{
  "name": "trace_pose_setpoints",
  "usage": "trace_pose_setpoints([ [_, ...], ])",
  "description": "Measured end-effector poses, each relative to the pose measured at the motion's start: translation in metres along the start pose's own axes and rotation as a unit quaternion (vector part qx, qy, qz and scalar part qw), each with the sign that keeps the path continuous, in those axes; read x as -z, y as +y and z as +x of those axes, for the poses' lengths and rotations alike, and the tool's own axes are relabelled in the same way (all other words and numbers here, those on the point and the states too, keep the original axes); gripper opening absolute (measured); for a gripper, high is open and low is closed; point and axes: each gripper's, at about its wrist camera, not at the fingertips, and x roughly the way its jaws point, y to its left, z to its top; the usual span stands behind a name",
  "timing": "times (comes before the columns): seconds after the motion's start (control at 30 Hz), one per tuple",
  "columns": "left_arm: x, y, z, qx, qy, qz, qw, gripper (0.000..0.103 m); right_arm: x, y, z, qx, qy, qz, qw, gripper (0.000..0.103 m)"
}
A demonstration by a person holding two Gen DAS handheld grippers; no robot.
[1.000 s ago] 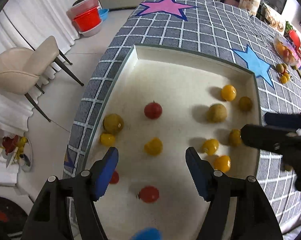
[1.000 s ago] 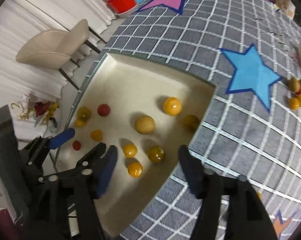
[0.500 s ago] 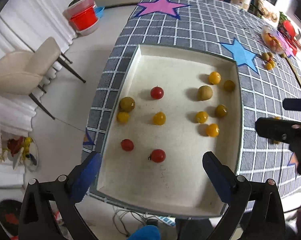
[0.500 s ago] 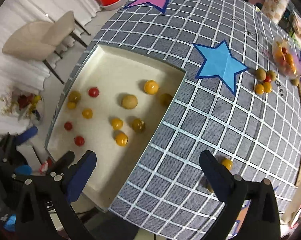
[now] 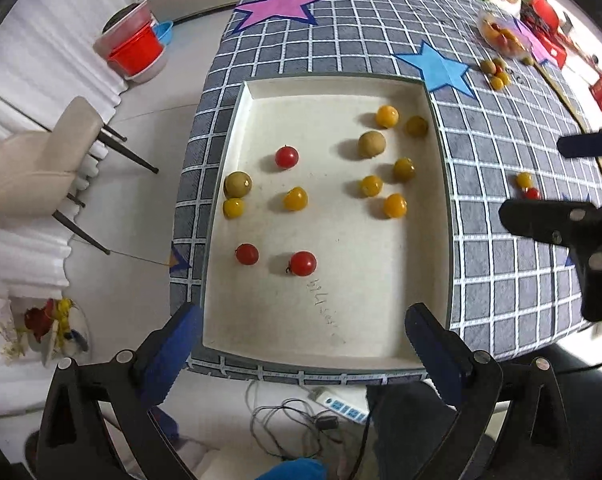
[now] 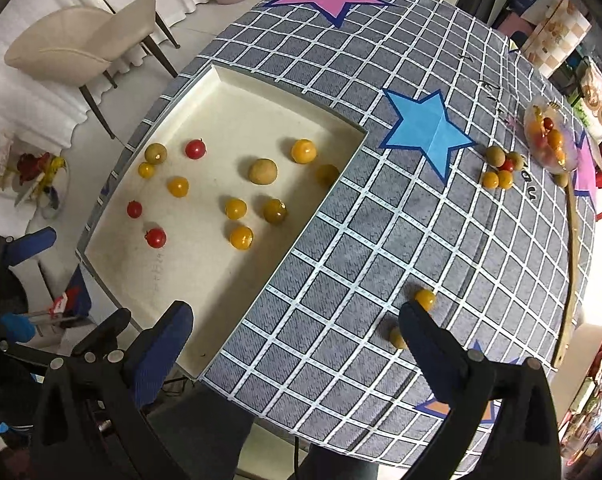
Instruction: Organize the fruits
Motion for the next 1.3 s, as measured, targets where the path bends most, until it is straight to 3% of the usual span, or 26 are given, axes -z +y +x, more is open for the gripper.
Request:
trace_pose_setpoints([
  [0.57, 0.005, -0.002, -0.006, -0.002, -0.005, 0.012, 0.9999, 0.101, -0.002, 0.012, -0.010, 0.034, -0.014, -0.042, 0.998, 0.103],
  [1.3, 0.007, -0.007, -0.011, -0.008, -0.011, 0.024, 0.9996, 0.101, 0.001, 0.013, -0.014, 0.032, -0.017, -0.041, 0.999, 0.103],
])
